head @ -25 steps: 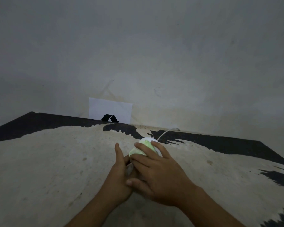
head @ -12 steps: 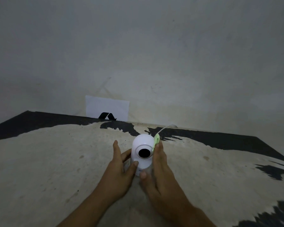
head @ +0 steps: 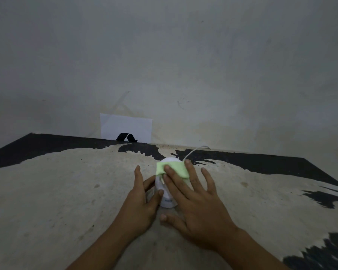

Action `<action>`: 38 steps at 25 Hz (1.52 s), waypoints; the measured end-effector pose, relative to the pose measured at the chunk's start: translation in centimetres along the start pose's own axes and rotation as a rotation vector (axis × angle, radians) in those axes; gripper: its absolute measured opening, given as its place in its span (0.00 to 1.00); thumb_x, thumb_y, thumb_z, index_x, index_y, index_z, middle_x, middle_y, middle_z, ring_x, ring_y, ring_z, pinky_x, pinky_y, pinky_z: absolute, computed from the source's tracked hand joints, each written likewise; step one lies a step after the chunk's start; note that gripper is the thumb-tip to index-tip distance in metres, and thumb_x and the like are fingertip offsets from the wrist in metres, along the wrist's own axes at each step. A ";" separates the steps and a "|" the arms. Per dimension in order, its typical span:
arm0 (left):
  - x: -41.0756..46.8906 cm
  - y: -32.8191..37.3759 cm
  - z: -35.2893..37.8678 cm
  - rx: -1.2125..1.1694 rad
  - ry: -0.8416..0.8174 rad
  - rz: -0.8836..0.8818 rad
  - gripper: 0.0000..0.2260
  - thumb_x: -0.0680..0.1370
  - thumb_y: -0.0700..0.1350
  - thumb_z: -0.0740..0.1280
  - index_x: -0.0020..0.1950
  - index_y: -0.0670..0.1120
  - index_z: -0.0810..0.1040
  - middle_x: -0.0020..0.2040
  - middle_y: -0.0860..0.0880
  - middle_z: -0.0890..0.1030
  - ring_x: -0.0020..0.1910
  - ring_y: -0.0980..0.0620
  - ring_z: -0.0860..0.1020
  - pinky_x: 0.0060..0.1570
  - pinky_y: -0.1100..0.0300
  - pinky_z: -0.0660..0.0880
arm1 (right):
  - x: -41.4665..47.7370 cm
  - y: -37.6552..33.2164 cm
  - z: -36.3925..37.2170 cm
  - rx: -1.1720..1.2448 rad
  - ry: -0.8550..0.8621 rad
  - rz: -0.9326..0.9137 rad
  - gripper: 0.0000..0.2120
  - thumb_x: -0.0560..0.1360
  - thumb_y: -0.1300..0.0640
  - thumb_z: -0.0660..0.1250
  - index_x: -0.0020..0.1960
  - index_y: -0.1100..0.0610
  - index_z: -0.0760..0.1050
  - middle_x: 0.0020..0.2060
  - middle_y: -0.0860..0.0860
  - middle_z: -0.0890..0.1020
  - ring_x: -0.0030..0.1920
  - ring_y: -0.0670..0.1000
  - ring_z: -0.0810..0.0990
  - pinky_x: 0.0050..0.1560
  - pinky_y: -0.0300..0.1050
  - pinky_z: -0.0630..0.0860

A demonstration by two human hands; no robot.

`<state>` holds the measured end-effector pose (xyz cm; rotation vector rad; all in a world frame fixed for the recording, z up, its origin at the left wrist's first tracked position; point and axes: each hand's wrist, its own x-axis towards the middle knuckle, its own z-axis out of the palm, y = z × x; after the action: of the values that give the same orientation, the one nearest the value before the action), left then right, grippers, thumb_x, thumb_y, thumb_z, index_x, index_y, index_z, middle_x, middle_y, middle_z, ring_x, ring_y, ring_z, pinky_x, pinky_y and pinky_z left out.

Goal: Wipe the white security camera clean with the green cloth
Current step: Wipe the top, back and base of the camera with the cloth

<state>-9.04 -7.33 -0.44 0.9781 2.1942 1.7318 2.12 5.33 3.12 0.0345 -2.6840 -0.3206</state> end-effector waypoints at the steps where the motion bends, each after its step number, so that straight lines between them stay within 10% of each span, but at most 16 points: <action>1: 0.0 0.1 0.0 -0.002 -0.003 -0.008 0.40 0.78 0.50 0.63 0.74 0.54 0.32 0.57 0.75 0.65 0.58 0.68 0.69 0.46 0.77 0.68 | 0.2 0.0 -0.2 -0.009 -0.013 -0.024 0.37 0.75 0.30 0.46 0.76 0.50 0.50 0.77 0.45 0.49 0.77 0.56 0.43 0.71 0.62 0.45; 11: -0.1 0.3 -0.1 0.022 -0.001 0.008 0.40 0.78 0.49 0.63 0.74 0.52 0.34 0.57 0.74 0.65 0.56 0.72 0.70 0.55 0.74 0.66 | -1.4 0.5 -0.8 -0.014 -0.002 0.008 0.33 0.76 0.33 0.49 0.74 0.53 0.59 0.74 0.48 0.61 0.75 0.55 0.57 0.68 0.59 0.55; 16: -0.3 0.8 -0.3 -0.003 -0.017 -0.011 0.40 0.77 0.50 0.63 0.74 0.54 0.33 0.59 0.72 0.66 0.60 0.67 0.70 0.57 0.66 0.69 | 0.1 -0.4 -0.6 0.044 -0.068 -0.051 0.32 0.77 0.33 0.45 0.75 0.51 0.55 0.77 0.46 0.52 0.77 0.49 0.42 0.73 0.56 0.43; 22: -0.3 0.8 -0.1 0.002 -0.006 -0.024 0.41 0.77 0.50 0.64 0.74 0.53 0.33 0.63 0.67 0.66 0.63 0.64 0.66 0.64 0.59 0.66 | 0.3 -0.7 -0.5 0.669 -0.002 0.229 0.35 0.77 0.36 0.50 0.74 0.45 0.34 0.74 0.36 0.37 0.73 0.35 0.36 0.72 0.33 0.42; 27: -0.3 0.8 0.0 0.018 0.008 -0.023 0.41 0.77 0.50 0.64 0.75 0.52 0.34 0.64 0.65 0.67 0.64 0.63 0.66 0.63 0.61 0.64 | -0.2 -0.8 -0.3 1.105 -0.086 0.509 0.36 0.72 0.36 0.52 0.75 0.44 0.42 0.68 0.33 0.55 0.68 0.34 0.57 0.52 0.14 0.56; 32: -0.3 1.1 0.0 0.048 0.006 -0.027 0.41 0.77 0.51 0.63 0.75 0.51 0.34 0.63 0.66 0.66 0.63 0.64 0.66 0.61 0.64 0.64 | 1.3 -0.3 -1.0 1.089 0.051 0.452 0.33 0.73 0.36 0.51 0.76 0.44 0.50 0.72 0.33 0.53 0.68 0.27 0.51 0.61 0.19 0.51; 38: -0.5 1.2 0.1 0.060 0.020 -0.036 0.41 0.76 0.54 0.63 0.75 0.52 0.34 0.72 0.58 0.67 0.69 0.57 0.66 0.67 0.57 0.64 | 1.5 0.1 0.0 1.235 -0.065 0.644 0.37 0.70 0.28 0.46 0.74 0.46 0.60 0.72 0.43 0.66 0.70 0.43 0.65 0.70 0.43 0.63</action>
<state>-8.17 -7.45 0.55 0.9325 2.2736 1.6767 0.74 5.35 3.80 -0.4490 -2.3341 1.4999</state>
